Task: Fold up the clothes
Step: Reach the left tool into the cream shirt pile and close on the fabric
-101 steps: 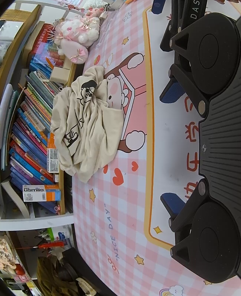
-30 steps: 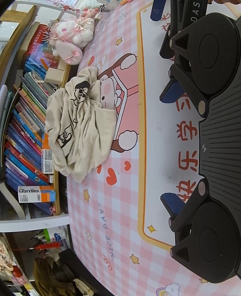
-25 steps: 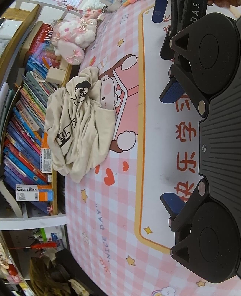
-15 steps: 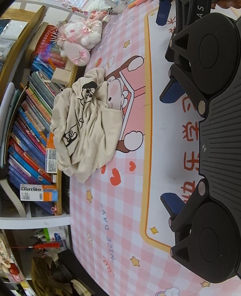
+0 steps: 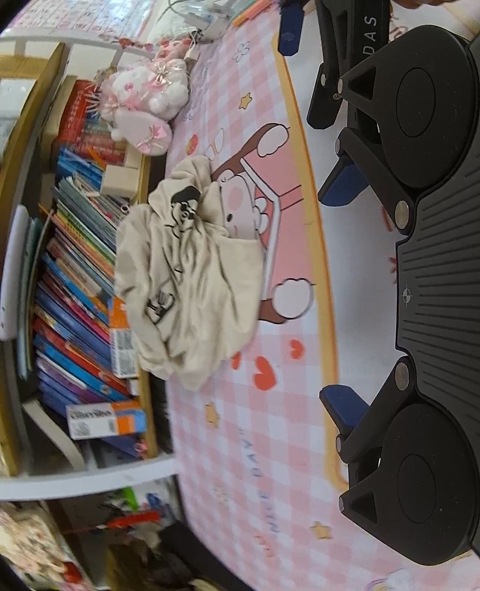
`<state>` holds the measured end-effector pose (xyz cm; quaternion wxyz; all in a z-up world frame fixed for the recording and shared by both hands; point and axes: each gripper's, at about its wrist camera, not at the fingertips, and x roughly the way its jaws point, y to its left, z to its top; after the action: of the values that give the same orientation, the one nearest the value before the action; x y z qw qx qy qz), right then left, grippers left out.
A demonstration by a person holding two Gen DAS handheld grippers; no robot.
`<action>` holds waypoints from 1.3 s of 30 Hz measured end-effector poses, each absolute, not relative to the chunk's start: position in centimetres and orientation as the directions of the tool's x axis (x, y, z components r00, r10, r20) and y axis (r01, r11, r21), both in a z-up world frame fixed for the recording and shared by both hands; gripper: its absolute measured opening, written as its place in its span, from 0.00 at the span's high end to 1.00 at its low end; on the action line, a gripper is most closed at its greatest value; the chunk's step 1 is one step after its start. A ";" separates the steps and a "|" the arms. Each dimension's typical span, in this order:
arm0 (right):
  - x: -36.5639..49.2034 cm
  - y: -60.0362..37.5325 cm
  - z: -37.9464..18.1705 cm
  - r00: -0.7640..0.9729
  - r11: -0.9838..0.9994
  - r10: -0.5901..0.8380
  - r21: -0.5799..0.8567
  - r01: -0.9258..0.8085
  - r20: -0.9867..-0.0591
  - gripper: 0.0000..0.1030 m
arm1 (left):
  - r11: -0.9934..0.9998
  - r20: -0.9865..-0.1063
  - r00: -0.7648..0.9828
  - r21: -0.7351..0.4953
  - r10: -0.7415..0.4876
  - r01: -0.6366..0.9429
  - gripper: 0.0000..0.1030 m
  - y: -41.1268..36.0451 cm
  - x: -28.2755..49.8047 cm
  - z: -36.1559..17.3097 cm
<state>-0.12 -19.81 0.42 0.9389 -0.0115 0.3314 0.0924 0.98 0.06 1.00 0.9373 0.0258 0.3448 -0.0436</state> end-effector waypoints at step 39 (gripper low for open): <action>0.1 -19.7 1.6 0.755 0.921 0.185 -0.158 -0.357 -0.628 0.16 | 0.990 -0.670 0.743 0.096 -0.013 0.104 0.88 0.2 12.1 2.0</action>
<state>0.13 -19.73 1.60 0.9271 -0.1351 0.3176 0.1462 12.12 0.16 1.99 0.9313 0.0636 0.3573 -0.0314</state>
